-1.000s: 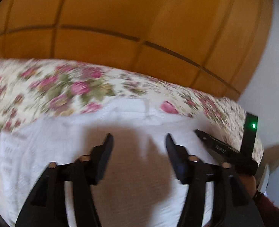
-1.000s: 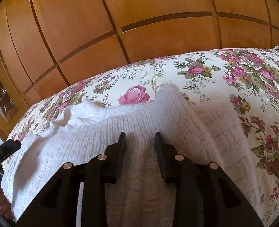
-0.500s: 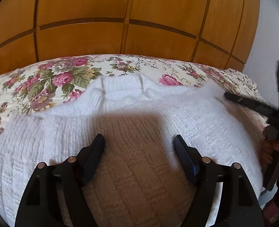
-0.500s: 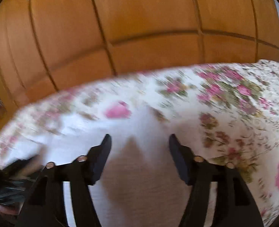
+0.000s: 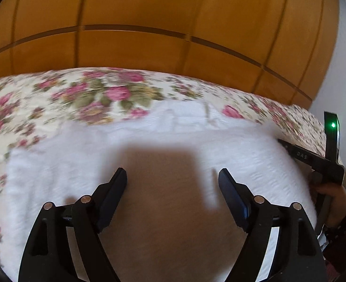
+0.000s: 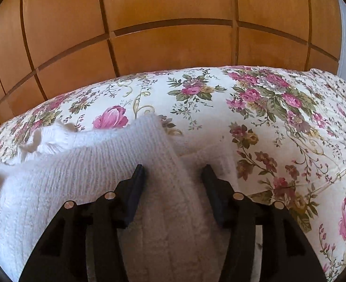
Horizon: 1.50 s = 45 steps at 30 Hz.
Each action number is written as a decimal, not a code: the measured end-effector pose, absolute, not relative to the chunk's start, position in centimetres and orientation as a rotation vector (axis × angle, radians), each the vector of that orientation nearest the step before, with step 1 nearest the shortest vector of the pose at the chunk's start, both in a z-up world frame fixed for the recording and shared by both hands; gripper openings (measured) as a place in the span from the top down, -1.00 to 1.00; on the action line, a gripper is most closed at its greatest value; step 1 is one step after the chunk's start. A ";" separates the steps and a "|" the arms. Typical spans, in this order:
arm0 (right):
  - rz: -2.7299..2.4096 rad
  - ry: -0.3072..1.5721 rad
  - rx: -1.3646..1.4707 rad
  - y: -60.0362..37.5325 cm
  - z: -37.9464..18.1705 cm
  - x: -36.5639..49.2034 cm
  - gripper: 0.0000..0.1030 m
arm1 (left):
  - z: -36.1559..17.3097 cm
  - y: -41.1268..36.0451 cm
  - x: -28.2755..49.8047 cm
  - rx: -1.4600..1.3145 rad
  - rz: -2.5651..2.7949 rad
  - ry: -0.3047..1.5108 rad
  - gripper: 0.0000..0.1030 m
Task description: Fold small clothes
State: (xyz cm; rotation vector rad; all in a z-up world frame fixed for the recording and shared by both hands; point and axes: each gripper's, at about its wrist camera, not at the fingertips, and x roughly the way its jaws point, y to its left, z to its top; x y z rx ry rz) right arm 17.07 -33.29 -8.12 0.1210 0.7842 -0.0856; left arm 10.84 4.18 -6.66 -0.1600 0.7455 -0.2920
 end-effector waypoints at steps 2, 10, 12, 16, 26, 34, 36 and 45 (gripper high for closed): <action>-0.097 0.781 0.104 -33.0 -8.1 17.0 -0.07 | -6.9 6.0 10.3 -0.187 -0.241 0.748 -0.63; -0.113 0.778 0.083 -32.8 -8.0 16.9 -0.14 | -6.4 10.7 7.0 -0.250 -0.190 0.699 -0.63; -0.116 0.775 0.077 -32.8 -8.0 16.8 -0.21 | -6.6 11.0 6.5 -0.246 -0.182 0.698 -0.63; -0.108 0.776 0.096 -33.0 -7.5 16.2 -0.47 | -6.2 11.7 5.5 -0.242 -0.147 0.684 -0.66; -0.062 0.728 0.133 -32.7 -4.4 8.6 -0.80 | -9.2 15.3 3.9 -0.403 -0.135 0.820 -0.71; 0.071 0.723 0.136 -29.1 -4.0 3.9 0.27 | -9.6 14.8 2.8 -0.471 -0.267 0.809 -0.74; 0.170 0.741 0.172 -27.9 -4.0 3.7 0.51 | -9.7 15.3 2.8 -0.523 -0.285 0.798 -0.73; 0.254 0.886 0.132 -25.5 -7.6 4.0 0.66 | -10.8 16.9 4.2 -0.728 -0.364 0.792 -0.41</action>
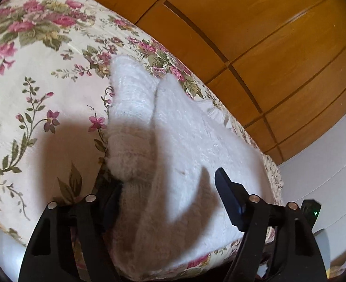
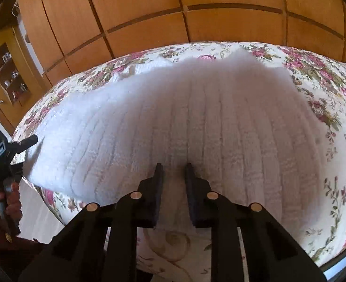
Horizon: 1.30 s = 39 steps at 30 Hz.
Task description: Fold small clothes
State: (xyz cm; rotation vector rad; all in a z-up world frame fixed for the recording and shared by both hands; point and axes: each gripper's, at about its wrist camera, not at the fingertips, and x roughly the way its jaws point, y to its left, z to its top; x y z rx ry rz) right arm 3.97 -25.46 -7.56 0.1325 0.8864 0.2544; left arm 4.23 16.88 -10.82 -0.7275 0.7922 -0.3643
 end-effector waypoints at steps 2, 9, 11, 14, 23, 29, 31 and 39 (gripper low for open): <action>0.246 0.881 0.113 -25.2 -7.6 3.8 0.66 | -10.9 16.9 4.3 -0.737 -0.372 0.785 -0.42; 0.235 0.859 0.135 -25.5 -8.1 3.7 0.65 | -10.7 16.3 5.2 -0.696 -0.359 0.775 -0.42; 0.230 0.852 0.131 -25.3 -8.0 3.6 0.64 | -10.6 16.2 5.3 -0.686 -0.352 0.774 -0.42; 0.226 0.844 0.127 -25.2 -8.0 3.5 0.63 | -10.6 16.4 5.3 -0.699 -0.343 0.777 -0.40; 0.232 0.845 0.175 -25.7 -8.0 3.5 0.62 | -11.1 17.7 5.5 -0.768 -0.313 0.804 0.14; 0.231 0.846 0.184 -25.8 -8.0 3.6 0.62 | -10.2 17.4 5.9 -0.791 -0.337 0.816 0.52; 0.229 0.848 0.187 -25.8 -8.0 3.6 0.62 | -9.1 17.0 5.8 -0.775 -0.348 0.793 0.54; 0.230 0.849 0.198 -26.0 -8.1 3.6 0.62 | -4.0 14.8 6.6 -0.739 -0.451 0.728 0.56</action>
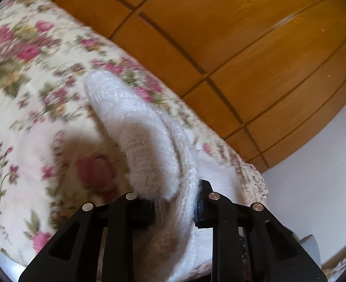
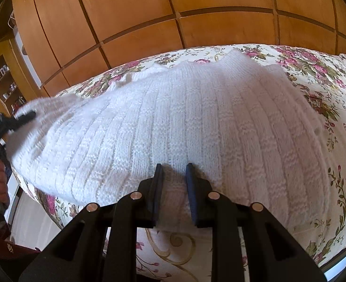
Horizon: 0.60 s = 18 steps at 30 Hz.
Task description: Fold small clothes
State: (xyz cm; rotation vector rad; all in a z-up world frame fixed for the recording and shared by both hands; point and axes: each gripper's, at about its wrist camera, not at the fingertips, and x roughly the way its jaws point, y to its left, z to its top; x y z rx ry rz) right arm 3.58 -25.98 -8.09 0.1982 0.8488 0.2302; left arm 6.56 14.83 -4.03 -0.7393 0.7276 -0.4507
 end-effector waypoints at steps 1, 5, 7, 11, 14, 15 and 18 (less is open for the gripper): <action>0.230 0.849 0.204 -26.1 -8.1 3.6 0.62 | -3.4 14.4 6.7 -0.732 -0.464 0.719 0.56; 0.229 0.851 0.231 -26.3 -8.1 3.6 0.61 | -0.8 12.5 7.2 -0.703 -0.524 0.686 0.56; 0.229 0.850 0.233 -26.3 -8.1 3.6 0.61 | 0.1 11.6 7.4 -0.691 -0.549 0.677 0.56; 0.234 0.853 0.241 -26.4 -8.1 3.5 0.59 | 1.4 9.6 7.8 -0.665 -0.597 0.669 0.56; 0.243 0.859 0.262 -26.6 -8.1 3.6 0.58 | 2.0 8.2 8.1 -0.649 -0.626 0.668 0.56; 0.246 0.861 0.268 -26.7 -8.2 3.7 0.57 | 2.2 7.8 8.1 -0.646 -0.635 0.670 0.56; 0.260 0.867 0.271 -26.7 -8.1 3.7 0.47 | 2.5 6.5 8.4 -0.630 -0.662 0.676 0.56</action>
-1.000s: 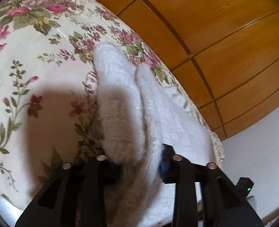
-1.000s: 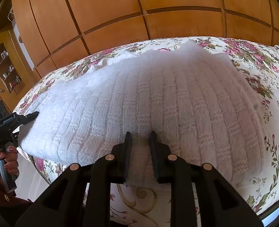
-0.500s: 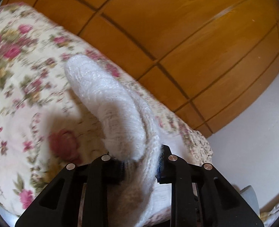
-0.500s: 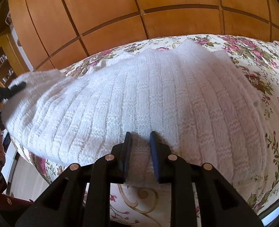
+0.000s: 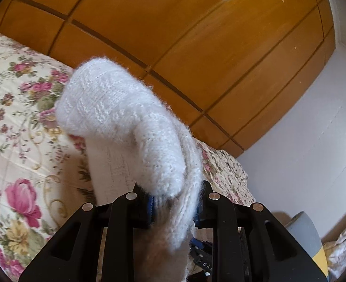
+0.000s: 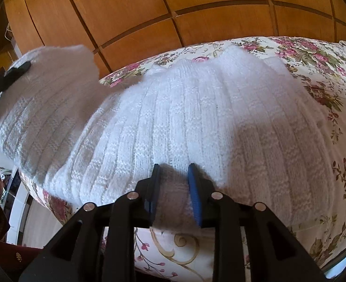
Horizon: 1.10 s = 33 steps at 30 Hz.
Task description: Fold small clothes
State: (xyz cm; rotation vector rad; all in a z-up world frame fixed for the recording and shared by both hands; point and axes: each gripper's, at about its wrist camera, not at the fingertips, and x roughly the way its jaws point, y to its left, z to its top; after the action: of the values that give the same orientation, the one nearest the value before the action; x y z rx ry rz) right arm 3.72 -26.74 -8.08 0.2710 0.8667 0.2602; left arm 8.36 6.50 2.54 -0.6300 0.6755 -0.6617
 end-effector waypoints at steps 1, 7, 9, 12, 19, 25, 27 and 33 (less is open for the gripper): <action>0.270 0.870 0.265 -26.7 -8.0 3.7 0.39 | 2.6 6.1 8.6 -0.625 -0.671 0.677 0.56; 0.254 0.819 0.247 -27.6 -5.6 3.2 0.08 | 3.3 3.7 9.0 -0.599 -0.709 0.686 0.56; 0.217 0.808 0.211 -28.2 -4.8 3.1 0.08 | 3.4 3.1 9.2 -0.588 -0.720 0.688 0.56; 0.126 0.801 0.138 -29.5 -4.3 2.8 0.05 | 3.4 2.0 9.2 -0.574 -0.738 0.697 0.56; -0.035 0.827 0.109 -32.6 -5.7 2.4 -0.17 | 2.6 0.0 10.1 -0.551 -0.767 0.721 0.56; -0.037 0.898 0.175 -33.7 -8.4 2.7 -0.27 | 1.9 -1.2 10.5 -0.526 -0.784 0.745 0.56; -0.034 0.897 0.158 -33.6 -8.3 2.6 -0.29 | 1.5 -1.7 10.7 -0.518 -0.785 0.755 0.56; -0.023 0.886 0.206 -34.1 -8.2 2.7 -0.31 | 0.6 -4.0 12.1 -0.461 -0.805 0.780 0.56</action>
State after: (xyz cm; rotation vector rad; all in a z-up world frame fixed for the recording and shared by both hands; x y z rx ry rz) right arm 2.74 -34.15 -8.17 0.2064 0.8861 -0.0228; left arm 12.06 -3.99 0.56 -0.4609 0.7798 -0.8050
